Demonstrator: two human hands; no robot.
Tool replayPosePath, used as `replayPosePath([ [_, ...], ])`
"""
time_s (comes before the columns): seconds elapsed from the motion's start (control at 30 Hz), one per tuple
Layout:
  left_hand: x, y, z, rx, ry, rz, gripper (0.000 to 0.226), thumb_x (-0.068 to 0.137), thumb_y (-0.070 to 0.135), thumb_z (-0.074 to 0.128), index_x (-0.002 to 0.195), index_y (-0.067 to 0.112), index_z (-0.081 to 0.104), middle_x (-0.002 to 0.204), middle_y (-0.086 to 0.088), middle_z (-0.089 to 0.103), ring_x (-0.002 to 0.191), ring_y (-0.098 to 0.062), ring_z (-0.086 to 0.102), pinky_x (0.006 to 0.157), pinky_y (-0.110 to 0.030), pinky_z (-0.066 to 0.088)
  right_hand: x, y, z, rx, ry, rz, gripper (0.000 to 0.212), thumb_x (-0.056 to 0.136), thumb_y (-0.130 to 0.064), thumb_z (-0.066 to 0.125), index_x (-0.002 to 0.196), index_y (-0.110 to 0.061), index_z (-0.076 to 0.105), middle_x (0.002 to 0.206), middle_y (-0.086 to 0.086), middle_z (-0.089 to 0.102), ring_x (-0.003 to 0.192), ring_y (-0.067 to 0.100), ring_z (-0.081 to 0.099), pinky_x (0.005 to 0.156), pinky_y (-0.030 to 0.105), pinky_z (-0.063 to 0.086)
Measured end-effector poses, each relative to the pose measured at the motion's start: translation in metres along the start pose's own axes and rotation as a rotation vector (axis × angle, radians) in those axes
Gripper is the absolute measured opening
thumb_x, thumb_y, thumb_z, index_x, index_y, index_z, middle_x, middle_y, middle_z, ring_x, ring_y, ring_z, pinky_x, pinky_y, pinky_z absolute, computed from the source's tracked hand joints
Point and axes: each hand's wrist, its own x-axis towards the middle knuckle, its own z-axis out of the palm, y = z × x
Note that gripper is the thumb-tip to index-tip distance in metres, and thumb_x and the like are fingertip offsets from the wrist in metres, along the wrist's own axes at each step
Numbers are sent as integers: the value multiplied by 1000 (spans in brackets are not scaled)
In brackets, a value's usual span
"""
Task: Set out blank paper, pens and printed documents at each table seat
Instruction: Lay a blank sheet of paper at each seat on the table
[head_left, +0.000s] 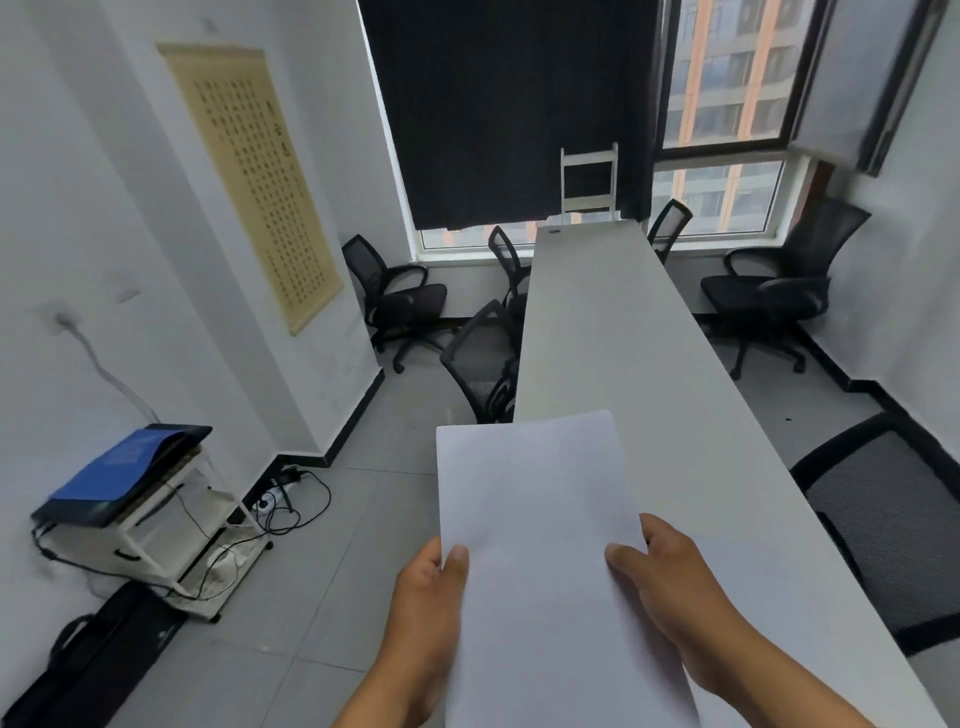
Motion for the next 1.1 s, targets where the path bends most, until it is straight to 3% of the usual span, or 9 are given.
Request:
replayPosePath([
  [0.13,-4,19,-83,-17,-20,90,33,120,23,46,124,28,79,122,-5,83,114,-31,80,105,-58,61,-20,-22,84,-7,27,-83,25,98,-17,62,103,-36,76,108,-4,84,94,25,83,86,50,66],
  [0.3,3,43,-190,11,-19,169,33,119,27,48,108,31,79,113,-12,84,112,-45,77,101,-66,60,-38,-45,190,-11,61,-147,24,95,-19,62,101,-37,76,106,-5,83,94,24,82,81,45,65],
  [0.4,5,64,-249,11,-17,212,32,119,28,48,110,32,79,114,-11,84,114,-46,76,102,-67,59,-47,-63,248,7,61,-174,26,97,-17,63,101,-38,77,107,-6,83,93,22,82,77,41,64],
  [0.53,13,88,-299,-5,-39,260,30,119,30,49,115,30,78,117,-13,83,118,-50,72,105,-71,55,-53,-85,296,12,60,-218,21,88,-27,64,103,-36,76,107,-4,83,94,24,82,87,51,67],
  [0.73,44,106,-311,-26,-67,287,30,119,30,49,114,33,79,117,-9,84,113,-42,77,104,-69,58,-34,-106,319,12,101,-277,19,89,-25,64,101,-34,76,104,-3,82,91,25,81,87,51,65],
  [0.83,73,111,-304,-10,-57,273,28,118,31,51,108,29,78,112,-18,82,109,-50,75,103,-73,55,-14,-110,318,42,144,-280,20,84,-27,64,100,-25,74,104,7,81,96,39,77,84,51,64],
  [0.93,106,114,-295,9,-91,241,28,117,32,52,107,22,76,112,-26,79,105,-52,75,102,-75,53,14,-110,316,45,176,-282,17,93,-19,65,98,-30,76,102,4,81,96,38,78,88,56,64],
  [1.1,179,135,-273,26,-143,207,33,118,30,50,103,30,80,109,-12,84,105,-36,81,94,-56,65,84,-119,312,91,214,-285,33,101,-8,61,96,-37,77,103,0,83,91,29,81,83,50,65],
])
